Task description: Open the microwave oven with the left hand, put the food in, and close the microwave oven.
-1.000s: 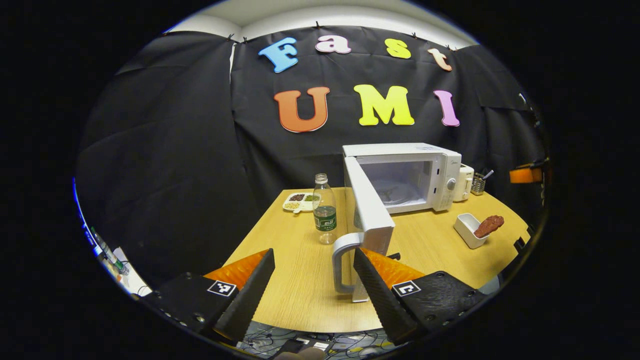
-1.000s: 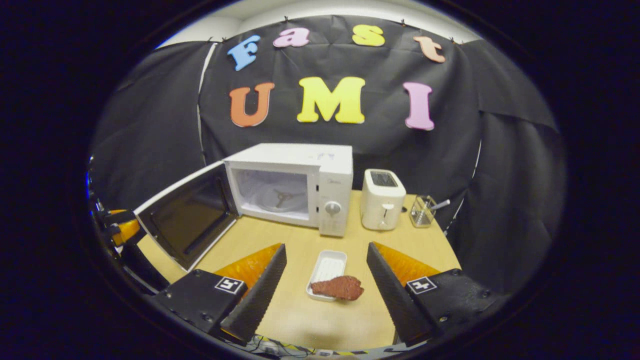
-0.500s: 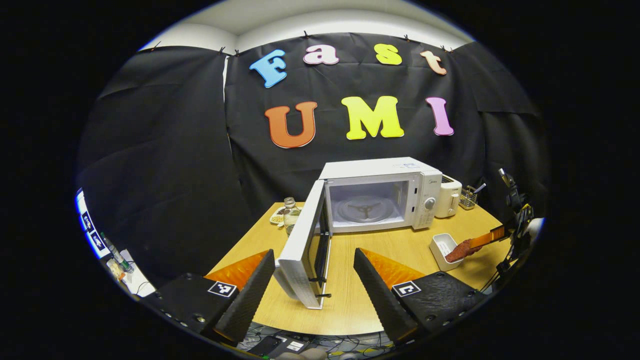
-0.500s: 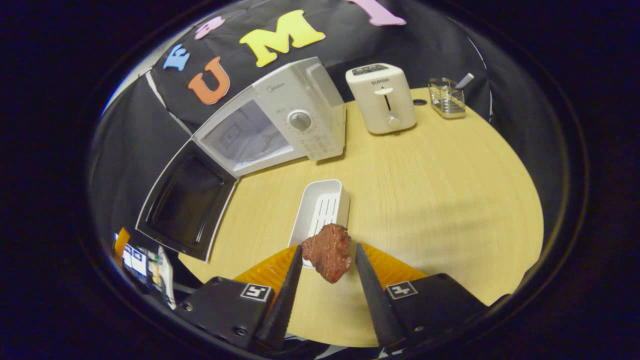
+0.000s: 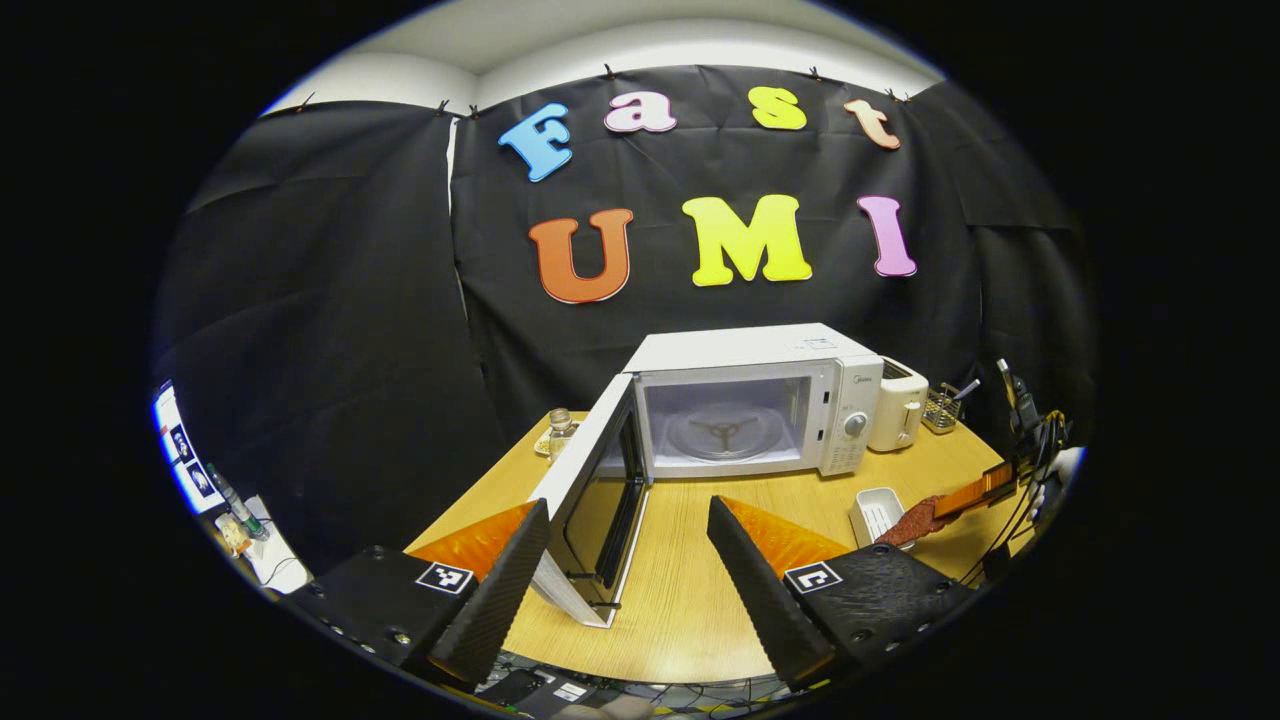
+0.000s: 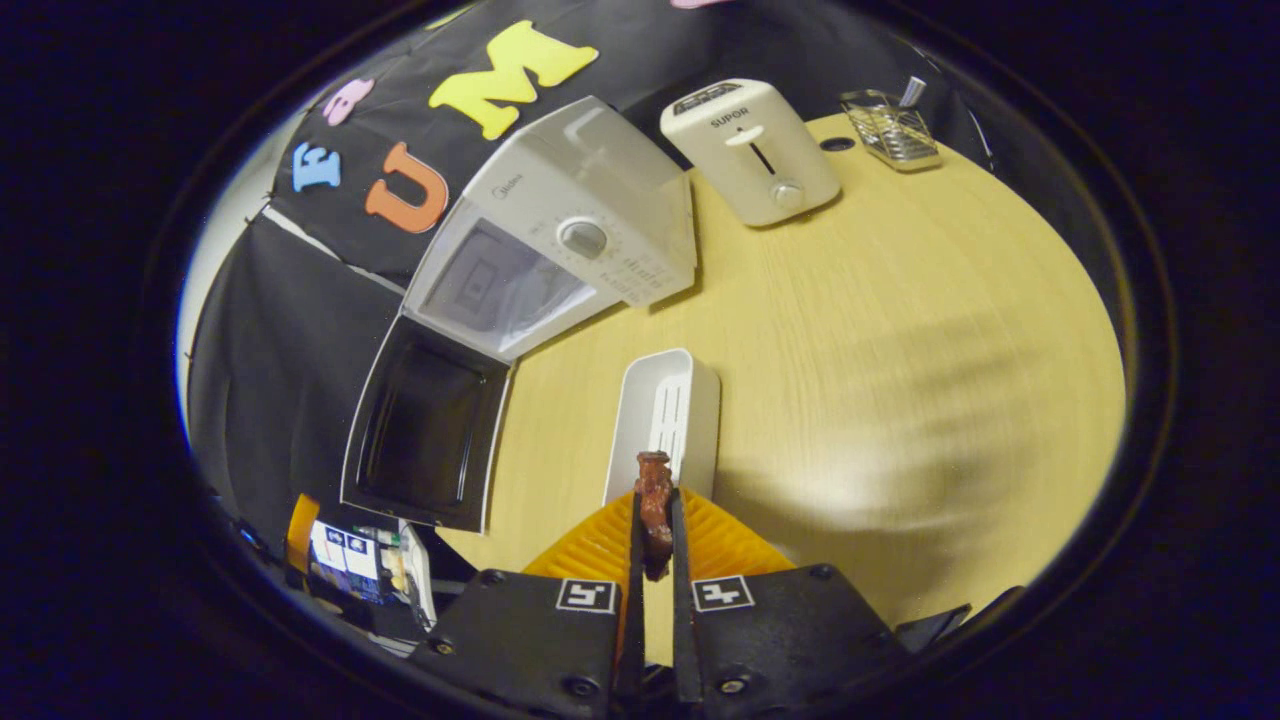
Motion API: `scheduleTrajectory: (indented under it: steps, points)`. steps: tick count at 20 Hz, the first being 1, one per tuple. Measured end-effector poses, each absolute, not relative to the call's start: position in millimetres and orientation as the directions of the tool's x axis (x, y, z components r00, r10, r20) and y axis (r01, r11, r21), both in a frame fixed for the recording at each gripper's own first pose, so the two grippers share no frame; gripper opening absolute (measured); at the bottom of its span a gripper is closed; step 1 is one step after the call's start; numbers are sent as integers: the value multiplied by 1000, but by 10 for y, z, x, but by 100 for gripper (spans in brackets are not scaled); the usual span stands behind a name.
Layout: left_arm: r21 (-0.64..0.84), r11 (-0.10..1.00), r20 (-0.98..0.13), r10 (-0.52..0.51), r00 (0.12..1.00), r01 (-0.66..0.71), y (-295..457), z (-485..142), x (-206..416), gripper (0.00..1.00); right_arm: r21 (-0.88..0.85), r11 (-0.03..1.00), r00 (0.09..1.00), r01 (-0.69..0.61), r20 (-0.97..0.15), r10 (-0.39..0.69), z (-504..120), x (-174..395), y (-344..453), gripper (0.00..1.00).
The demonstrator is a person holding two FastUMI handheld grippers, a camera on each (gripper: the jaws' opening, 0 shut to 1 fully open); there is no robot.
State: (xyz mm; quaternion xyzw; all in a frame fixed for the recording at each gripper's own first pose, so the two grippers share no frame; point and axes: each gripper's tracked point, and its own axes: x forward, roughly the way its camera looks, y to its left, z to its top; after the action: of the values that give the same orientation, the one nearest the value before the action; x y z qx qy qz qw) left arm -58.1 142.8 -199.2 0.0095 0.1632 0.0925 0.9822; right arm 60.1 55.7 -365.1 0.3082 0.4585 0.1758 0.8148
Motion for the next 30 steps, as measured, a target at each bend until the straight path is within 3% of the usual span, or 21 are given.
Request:
scheduleTrajectory:
  steps: [6,10,14,20,25,30]
  points:
    - [19,989,-319,147,937,-148,1589,-1971,-557,97,681,726,626,-94,-527,575,-2855,815,1010,14]
    - [48,995,-323,101,941,-91,1654,-1910,-576,97,748,660,706,-68,-432,562,-2655,1170,1605,13]
    - [49,999,-334,18,942,-2,1642,-1905,-616,97,771,636,775,-34,-381,504,-2730,1694,2235,12]
    - [63,996,-329,-46,943,70,1791,-1906,-655,97,836,543,912,81,-282,298,-2875,2651,2750,12]
    - [69,995,-332,-45,942,72,2054,-2017,-576,97,894,427,949,135,-241,205,-3061,3196,3000,12]
    - [66,994,-342,-55,938,82,2162,-2133,-589,97,882,434,956,182,-262,131,-3284,3497,3105,12]
